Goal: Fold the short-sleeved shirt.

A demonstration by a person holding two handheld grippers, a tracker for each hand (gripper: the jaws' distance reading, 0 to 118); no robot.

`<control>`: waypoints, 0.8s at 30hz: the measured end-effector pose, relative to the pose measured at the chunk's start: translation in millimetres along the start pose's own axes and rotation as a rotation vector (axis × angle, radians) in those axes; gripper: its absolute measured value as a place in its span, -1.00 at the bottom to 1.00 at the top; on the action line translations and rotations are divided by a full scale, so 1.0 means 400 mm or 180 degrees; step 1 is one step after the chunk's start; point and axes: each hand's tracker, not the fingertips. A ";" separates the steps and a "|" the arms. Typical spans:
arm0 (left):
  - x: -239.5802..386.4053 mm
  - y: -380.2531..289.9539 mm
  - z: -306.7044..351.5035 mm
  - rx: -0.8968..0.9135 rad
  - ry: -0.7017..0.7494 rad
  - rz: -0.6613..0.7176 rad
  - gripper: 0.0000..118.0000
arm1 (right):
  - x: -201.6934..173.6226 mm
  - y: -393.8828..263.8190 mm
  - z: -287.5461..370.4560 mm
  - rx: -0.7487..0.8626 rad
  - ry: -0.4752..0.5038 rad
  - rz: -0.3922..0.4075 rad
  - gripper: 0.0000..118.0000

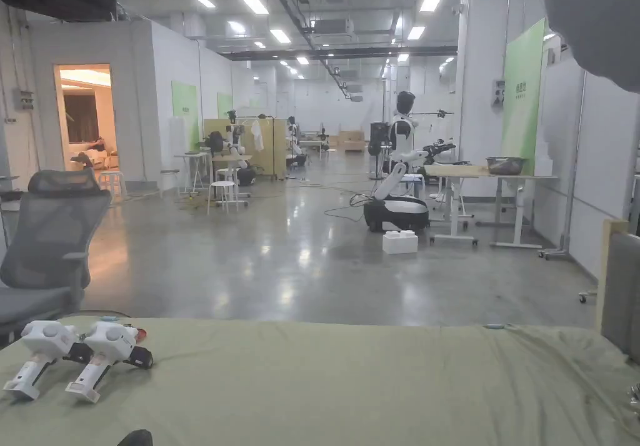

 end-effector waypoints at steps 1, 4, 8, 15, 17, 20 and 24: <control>-0.001 0.000 -0.001 -0.0005 0.0001 0.0001 -1.00 | 0.002 -0.001 0.000 0.0000 -0.0006 0.0016 -1.00; 0.001 0.000 -0.002 -0.0009 0.0002 -0.0029 -1.00 | 0.001 -0.001 0.000 -0.0005 0.0009 0.0039 -1.00; 0.004 -0.001 -0.003 -0.0016 -0.0009 -0.0051 -1.00 | -0.003 -0.001 -0.002 -0.0003 0.0016 0.0066 -1.00; 0.002 -0.001 -0.002 -0.0004 -0.0011 -0.0058 -1.00 | -0.005 0.001 -0.003 0.0010 0.0018 0.0071 -1.00; 0.002 -0.001 -0.002 -0.0004 -0.0015 -0.0058 -1.00 | -0.005 0.004 -0.002 0.0012 0.0016 0.0079 -1.00; 0.003 -0.001 -0.002 -0.0008 -0.0022 -0.0064 -1.00 | -0.005 0.005 -0.001 0.0018 0.0014 0.0073 -1.00; 0.005 0.000 -0.002 -0.0010 -0.0032 -0.0072 -1.00 | -0.005 0.004 0.000 0.0021 0.0012 0.0087 -1.00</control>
